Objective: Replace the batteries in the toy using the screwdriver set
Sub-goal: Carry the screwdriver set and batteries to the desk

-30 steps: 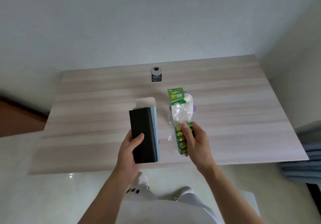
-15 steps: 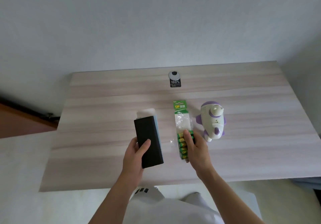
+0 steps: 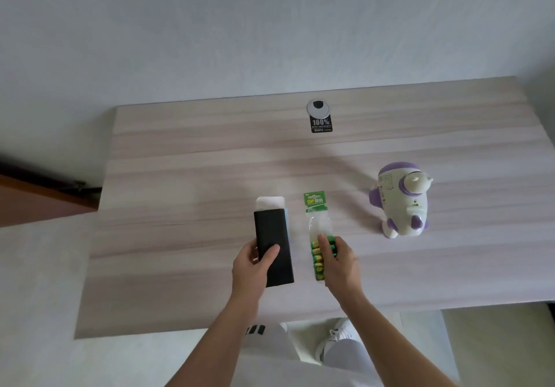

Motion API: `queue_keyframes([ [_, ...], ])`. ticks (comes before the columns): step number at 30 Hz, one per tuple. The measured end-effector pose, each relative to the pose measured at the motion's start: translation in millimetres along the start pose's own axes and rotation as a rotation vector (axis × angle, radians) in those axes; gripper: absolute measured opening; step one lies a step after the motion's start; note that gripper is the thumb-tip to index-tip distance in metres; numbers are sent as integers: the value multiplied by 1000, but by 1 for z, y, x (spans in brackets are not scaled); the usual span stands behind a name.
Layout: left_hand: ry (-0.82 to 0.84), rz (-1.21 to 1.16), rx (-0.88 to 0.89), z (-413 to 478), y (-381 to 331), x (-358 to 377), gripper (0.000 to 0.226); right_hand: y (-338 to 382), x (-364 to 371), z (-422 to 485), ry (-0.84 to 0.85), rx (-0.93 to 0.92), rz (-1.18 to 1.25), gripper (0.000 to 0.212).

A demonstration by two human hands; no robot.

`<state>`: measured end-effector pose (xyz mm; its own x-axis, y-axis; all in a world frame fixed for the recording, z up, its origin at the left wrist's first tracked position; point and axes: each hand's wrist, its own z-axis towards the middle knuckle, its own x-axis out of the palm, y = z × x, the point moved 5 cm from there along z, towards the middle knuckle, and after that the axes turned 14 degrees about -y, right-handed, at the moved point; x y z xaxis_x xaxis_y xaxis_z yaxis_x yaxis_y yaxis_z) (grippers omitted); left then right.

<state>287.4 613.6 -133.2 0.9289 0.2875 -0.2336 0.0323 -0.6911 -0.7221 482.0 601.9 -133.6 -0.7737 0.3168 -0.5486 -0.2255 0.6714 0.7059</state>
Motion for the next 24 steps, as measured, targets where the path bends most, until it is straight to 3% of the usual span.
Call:
queue_keyframes([
  [6,-70,57,63,20,8,-11,23,1,32,4,-66,-66,-126,38],
  [17,-219,273,255,41,20,-28,43,7,71,-6,-80,-183,-345,40],
  [24,-281,265,263,44,17,-34,43,8,89,-8,-103,-251,-450,38],
])
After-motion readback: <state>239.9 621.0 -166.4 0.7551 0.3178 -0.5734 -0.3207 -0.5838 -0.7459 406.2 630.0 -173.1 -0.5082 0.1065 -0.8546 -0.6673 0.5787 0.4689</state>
